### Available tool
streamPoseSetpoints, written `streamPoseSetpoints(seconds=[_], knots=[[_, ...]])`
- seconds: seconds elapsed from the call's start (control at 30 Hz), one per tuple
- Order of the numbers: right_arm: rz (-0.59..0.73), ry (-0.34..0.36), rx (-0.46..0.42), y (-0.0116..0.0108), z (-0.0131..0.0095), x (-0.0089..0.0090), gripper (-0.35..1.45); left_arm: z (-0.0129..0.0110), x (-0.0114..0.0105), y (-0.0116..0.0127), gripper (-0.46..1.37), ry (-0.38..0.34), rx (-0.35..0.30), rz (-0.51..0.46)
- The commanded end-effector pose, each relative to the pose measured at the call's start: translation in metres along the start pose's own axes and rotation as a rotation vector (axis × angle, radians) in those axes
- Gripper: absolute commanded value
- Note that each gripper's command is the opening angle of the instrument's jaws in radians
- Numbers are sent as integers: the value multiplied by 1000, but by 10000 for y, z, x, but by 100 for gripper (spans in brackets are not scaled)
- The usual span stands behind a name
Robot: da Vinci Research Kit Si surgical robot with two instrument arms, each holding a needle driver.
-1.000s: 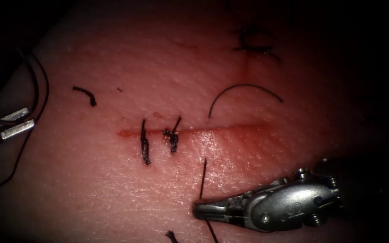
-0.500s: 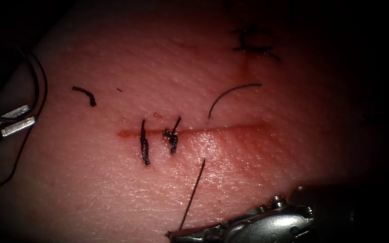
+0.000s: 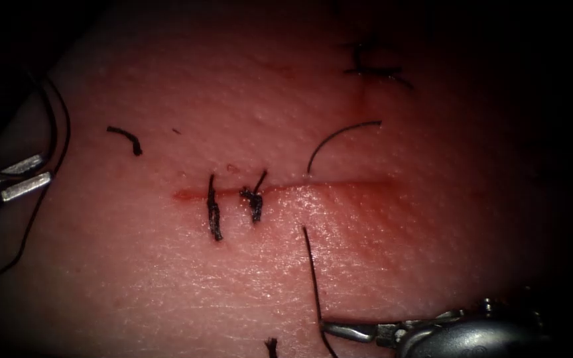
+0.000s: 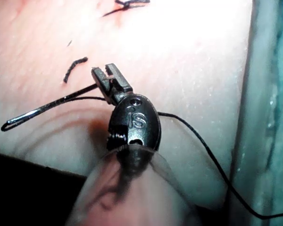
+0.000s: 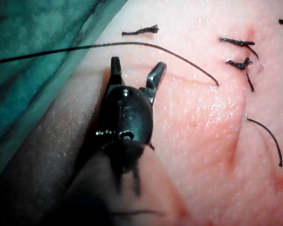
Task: Wound Closure
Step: Use the right tool to adjust the suture tail
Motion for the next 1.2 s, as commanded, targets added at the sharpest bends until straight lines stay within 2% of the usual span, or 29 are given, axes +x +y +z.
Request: streamPoseSetpoints(seconds=[0.03, 0.17, 0.33, 0.4, 0.5, 0.67, 0.77, 0.9, 1.0, 1.07, 1.1, 1.17, 1.2], knots=[[51, 1, -19, 1, -9, -2, 124, 1, 0, 1, -35, 0, -4, 1], [191, 26, -110, 23, -46, -13, 121, 2, -1, 3, -35, 1, -2, 2], [388, 27, -211, 52, -59, -21, 108, 4, -1, 6, -35, -2, -1, 4], [522, 21, -256, 63, -53, -25, 89, 5, -1, 7, -35, 0, -2, 4], [597, 7, -310, 78, -41, -29, 77, 5, -2, 8, -35, 1, -2, 5], [680, -4, -379, 104, -22, -39, 74, 4, -3, 7, -35, 2, -4, 5], [827, 8, -431, 121, -7, -54, 77, 3, -3, 8, -35, 2, -4, 12], [980, 32, -459, 132, 10, -68, 79, 4, -4, 8, -35, 2, -3, 13], [1011, 44, -462, 132, 21, -73, 70, 3, -5, 8, -35, 2, -4, 7], [1009, 57, -437, 127, 31, -71, 39, 2, -6, 8, -35, 3, -5, 8], [1009, 65, -417, 125, 36, -67, 13, 2, -7, 8, -35, 3, -5, 9], [1004, 72, -407, 122, 43, -61, -6, 3, -8, 9, -35, 3, -4, 9], [983, 75, -404, 121, 50, -55, -26, 3, -9, 10, -35, 1, -5, 11]])
